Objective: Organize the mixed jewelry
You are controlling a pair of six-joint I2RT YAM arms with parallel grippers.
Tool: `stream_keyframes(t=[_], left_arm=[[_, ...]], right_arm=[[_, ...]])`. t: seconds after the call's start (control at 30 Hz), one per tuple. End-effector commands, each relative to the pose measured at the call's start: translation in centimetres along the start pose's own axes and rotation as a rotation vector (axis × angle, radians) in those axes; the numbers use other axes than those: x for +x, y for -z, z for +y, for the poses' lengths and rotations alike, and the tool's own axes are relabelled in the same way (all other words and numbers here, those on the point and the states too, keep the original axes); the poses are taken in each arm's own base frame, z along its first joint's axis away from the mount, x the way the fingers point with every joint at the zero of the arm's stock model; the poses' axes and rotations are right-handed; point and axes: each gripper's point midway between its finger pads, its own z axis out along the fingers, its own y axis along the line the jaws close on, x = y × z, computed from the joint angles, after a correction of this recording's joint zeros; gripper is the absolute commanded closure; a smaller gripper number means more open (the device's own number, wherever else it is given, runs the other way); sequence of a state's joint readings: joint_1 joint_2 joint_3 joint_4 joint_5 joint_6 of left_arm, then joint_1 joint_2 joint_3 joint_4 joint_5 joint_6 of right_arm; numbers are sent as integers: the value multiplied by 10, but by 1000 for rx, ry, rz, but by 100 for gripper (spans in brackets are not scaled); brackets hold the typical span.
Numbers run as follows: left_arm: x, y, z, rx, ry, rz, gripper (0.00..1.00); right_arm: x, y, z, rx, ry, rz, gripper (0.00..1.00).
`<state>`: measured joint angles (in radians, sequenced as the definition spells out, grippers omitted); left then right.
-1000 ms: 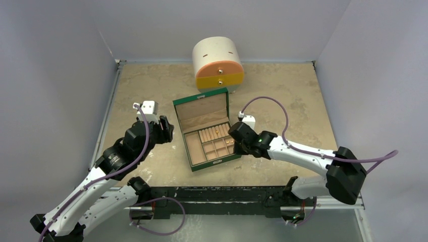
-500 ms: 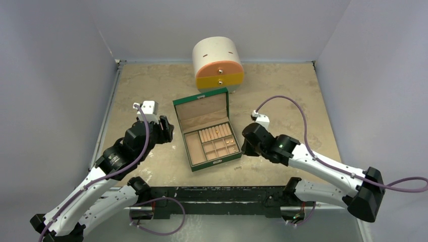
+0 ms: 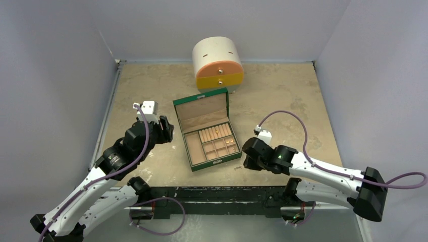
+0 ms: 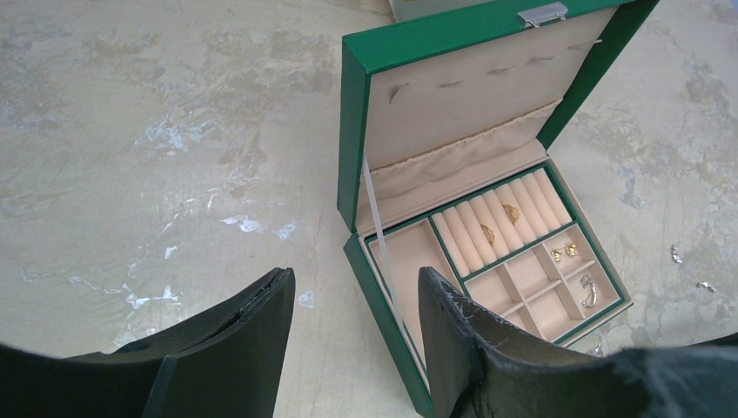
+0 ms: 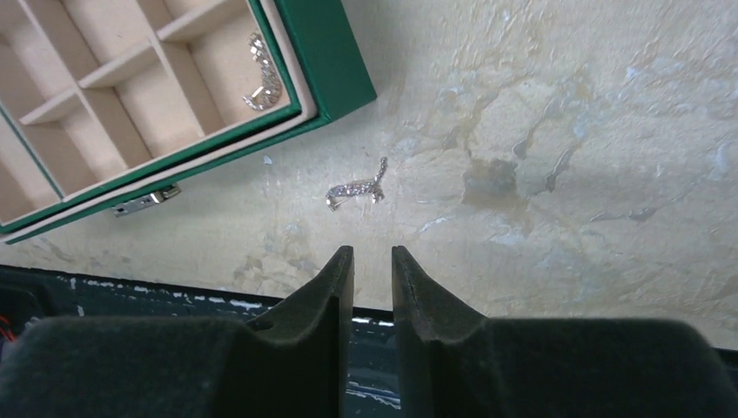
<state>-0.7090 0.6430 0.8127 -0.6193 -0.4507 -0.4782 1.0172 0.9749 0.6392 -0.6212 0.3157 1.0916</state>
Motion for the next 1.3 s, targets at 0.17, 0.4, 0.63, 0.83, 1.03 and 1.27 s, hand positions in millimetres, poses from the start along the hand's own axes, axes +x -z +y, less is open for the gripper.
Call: stream_keyframes(t=[0.17, 0.4, 0.63, 0.83, 1.03, 1.27], left_arm=[[-15, 3, -2, 5, 20, -43, 46], [-15, 3, -4, 15, 18, -43, 46], [-16, 4, -4, 21, 19, -47, 46], [-17, 6, -4, 28, 23, -54, 46], [-20, 9, -5, 39, 28, -65, 46], [-20, 9, -6, 48, 26, -66, 46]], right_arm=[[18, -23, 12, -11, -111, 23, 71], [11, -33, 11, 27, -188, -27, 66], [14, -44, 9, 87, -265, -26, 64], [16, -50, 10, 121, -311, -16, 64], [19, -54, 12, 133, -356, -5, 65], [22, -58, 12, 177, -386, 8, 66]])
